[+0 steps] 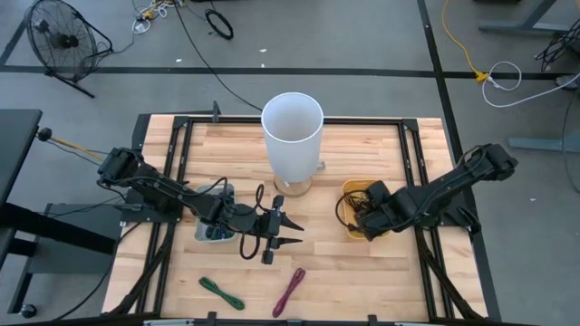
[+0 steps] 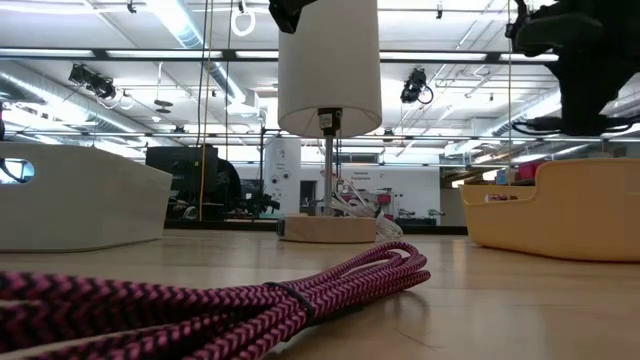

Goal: Pick & Place USB Port
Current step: Put the black USB charger into the yellow bin

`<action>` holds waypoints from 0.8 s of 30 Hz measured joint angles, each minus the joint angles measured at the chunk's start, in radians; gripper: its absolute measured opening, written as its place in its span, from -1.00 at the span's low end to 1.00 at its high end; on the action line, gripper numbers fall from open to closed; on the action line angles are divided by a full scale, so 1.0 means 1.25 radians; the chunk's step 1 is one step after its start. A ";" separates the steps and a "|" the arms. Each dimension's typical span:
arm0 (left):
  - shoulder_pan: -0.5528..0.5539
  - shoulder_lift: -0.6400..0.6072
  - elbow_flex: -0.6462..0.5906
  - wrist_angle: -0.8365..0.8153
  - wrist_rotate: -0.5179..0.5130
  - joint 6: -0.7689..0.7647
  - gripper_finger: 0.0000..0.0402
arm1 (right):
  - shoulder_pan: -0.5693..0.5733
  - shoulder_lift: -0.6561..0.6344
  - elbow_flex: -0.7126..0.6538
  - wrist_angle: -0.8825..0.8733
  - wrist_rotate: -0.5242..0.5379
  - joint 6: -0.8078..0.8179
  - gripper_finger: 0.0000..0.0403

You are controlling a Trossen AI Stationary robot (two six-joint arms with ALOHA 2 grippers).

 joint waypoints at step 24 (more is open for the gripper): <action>0.000 0.000 0.000 -0.002 0.000 0.000 -0.30 | 0.000 0.008 -0.003 0.072 0.074 -0.096 -0.54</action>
